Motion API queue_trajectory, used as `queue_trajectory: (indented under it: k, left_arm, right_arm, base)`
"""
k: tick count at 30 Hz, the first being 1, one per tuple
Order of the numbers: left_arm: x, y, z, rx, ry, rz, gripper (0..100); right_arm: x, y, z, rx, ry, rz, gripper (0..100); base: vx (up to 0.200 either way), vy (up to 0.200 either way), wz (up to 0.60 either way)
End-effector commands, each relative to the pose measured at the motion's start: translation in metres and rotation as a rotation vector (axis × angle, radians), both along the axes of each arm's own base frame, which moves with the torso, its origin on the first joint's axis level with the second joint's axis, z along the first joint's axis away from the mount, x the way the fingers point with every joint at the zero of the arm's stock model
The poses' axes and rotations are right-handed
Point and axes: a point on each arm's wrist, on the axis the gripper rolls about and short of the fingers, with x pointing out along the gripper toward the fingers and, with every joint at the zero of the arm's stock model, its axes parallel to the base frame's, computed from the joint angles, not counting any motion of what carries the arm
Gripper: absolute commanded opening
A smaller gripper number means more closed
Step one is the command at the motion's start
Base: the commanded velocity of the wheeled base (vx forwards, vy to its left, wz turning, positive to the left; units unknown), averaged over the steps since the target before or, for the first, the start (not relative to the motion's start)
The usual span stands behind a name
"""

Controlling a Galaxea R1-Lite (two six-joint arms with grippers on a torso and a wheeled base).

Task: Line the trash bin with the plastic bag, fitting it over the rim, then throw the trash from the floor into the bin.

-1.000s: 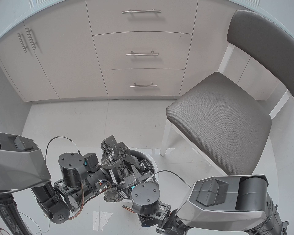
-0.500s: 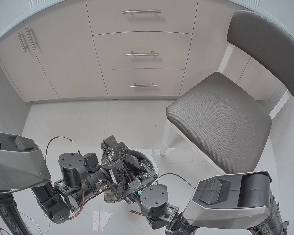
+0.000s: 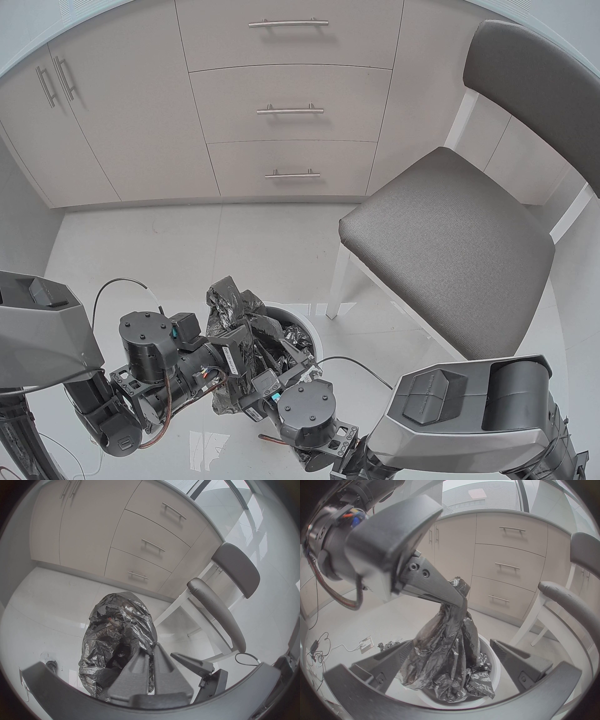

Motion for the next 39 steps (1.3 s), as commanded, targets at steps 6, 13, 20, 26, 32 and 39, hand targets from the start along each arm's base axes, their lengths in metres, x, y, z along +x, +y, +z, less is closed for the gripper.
queue_trajectory:
  k: [6,13,20,26,32,39]
  left_arm:
    - [0.000,0.000,-0.001,-0.002,0.002,-0.001,0]
    - [0.000,0.000,0.000,-0.006,-0.002,0.001,0]
    - [0.000,0.001,0.000,-0.006,-0.001,0.001,0]
    - [0.000,0.001,0.000,-0.006,0.001,0.001,0]
    - [0.001,0.000,-0.004,0.000,0.009,0.003,0]
    - [0.001,0.000,-0.003,-0.002,0.007,0.003,0]
  right_arm:
    - [0.002,0.012,0.000,0.005,-0.007,0.041,100]
    - [0.022,0.031,-0.002,0.034,-0.022,0.021,100]
    - [0.030,0.028,-0.005,0.040,-0.021,0.004,100]
    - [0.036,0.024,-0.001,0.049,-0.027,-0.011,100]
    - [0.040,0.021,-0.001,0.050,-0.027,-0.023,100]
    - [0.041,0.022,-0.001,0.051,-0.029,-0.023,100]
  base:
    - [0.000,0.000,0.00]
    - [0.000,0.000,0.00]
    - [0.000,0.000,0.00]
    - [0.000,0.000,0.00]
    - [0.000,0.000,0.00]
    - [0.000,0.000,0.00]
